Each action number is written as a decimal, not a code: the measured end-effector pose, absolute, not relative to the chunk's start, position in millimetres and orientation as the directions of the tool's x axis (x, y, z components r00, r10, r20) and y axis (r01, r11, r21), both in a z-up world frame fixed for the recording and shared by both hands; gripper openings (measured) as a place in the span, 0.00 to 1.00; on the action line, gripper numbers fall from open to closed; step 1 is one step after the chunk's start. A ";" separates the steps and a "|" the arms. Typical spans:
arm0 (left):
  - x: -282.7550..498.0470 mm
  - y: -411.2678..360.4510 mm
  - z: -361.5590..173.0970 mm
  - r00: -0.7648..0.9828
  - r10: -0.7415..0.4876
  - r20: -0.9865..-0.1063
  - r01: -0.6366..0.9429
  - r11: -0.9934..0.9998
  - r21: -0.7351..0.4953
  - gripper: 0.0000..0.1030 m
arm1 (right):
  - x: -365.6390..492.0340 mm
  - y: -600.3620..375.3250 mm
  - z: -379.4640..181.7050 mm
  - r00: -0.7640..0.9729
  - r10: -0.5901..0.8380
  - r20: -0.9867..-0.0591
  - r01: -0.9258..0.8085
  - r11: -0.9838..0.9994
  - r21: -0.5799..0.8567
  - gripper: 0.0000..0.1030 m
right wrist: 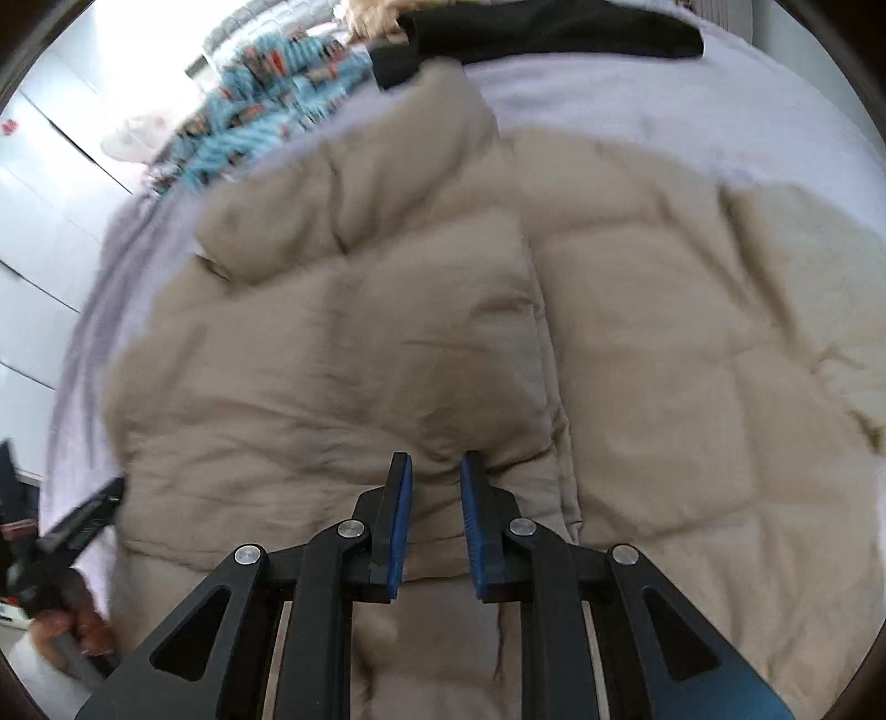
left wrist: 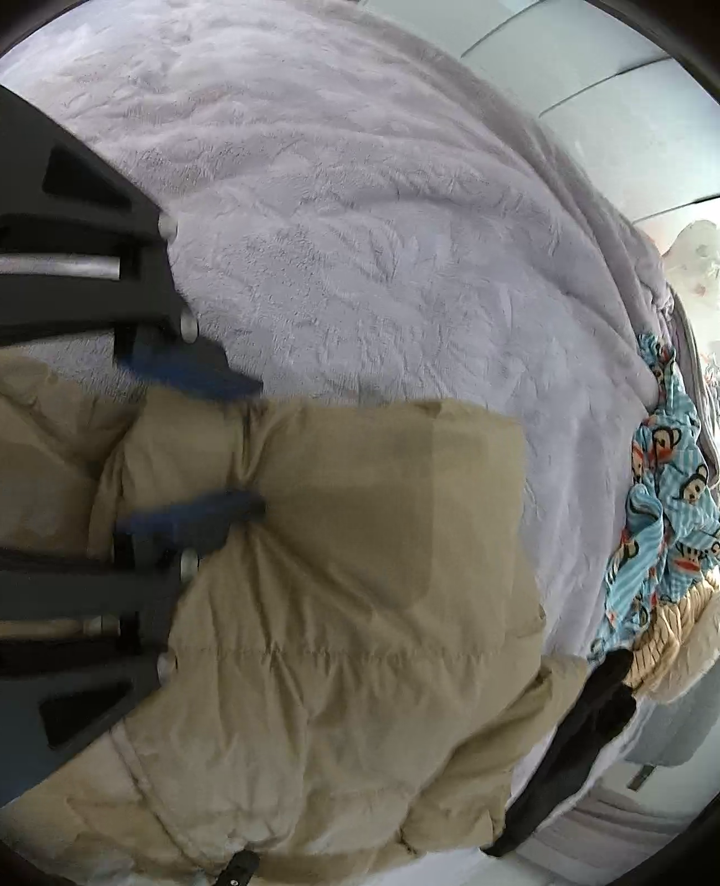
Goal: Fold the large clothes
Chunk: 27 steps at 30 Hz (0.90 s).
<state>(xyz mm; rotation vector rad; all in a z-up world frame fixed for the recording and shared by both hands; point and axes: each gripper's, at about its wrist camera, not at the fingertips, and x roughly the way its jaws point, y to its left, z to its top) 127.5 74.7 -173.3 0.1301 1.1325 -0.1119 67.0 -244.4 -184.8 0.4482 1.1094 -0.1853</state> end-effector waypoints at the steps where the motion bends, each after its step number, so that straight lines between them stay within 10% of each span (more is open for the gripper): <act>1: 128.1 74.9 -174.0 0.428 -0.001 -0.904 0.143 0.987 0.066 0.58 | 69.6 -246.5 -189.5 0.441 0.068 -0.895 0.365 0.897 0.248 0.12; 15: 94.8 84.8 -132.0 0.366 -0.029 -0.930 0.206 0.977 0.051 0.58 | -10.3 -280.9 -156.7 0.396 0.078 -0.915 0.577 0.755 0.313 0.16; 23: 49.8 69.3 -106.6 0.276 -0.150 -0.949 0.339 0.940 -0.050 0.59 | -73.6 -239.3 -135.1 0.355 0.115 -0.928 0.626 0.708 0.327 0.35; 26: 32.3 65.2 -95.7 0.269 -0.191 -0.944 0.376 0.923 -0.080 1.00 | -95.0 -228.8 -129.9 0.345 0.129 -0.930 0.654 0.677 0.337 0.41; 27: 26.3 63.8 -91.3 0.279 -0.202 -0.939 0.384 0.919 -0.083 1.00 | -101.5 -226.5 -127.6 0.346 0.134 -0.929 0.663 0.666 0.343 0.47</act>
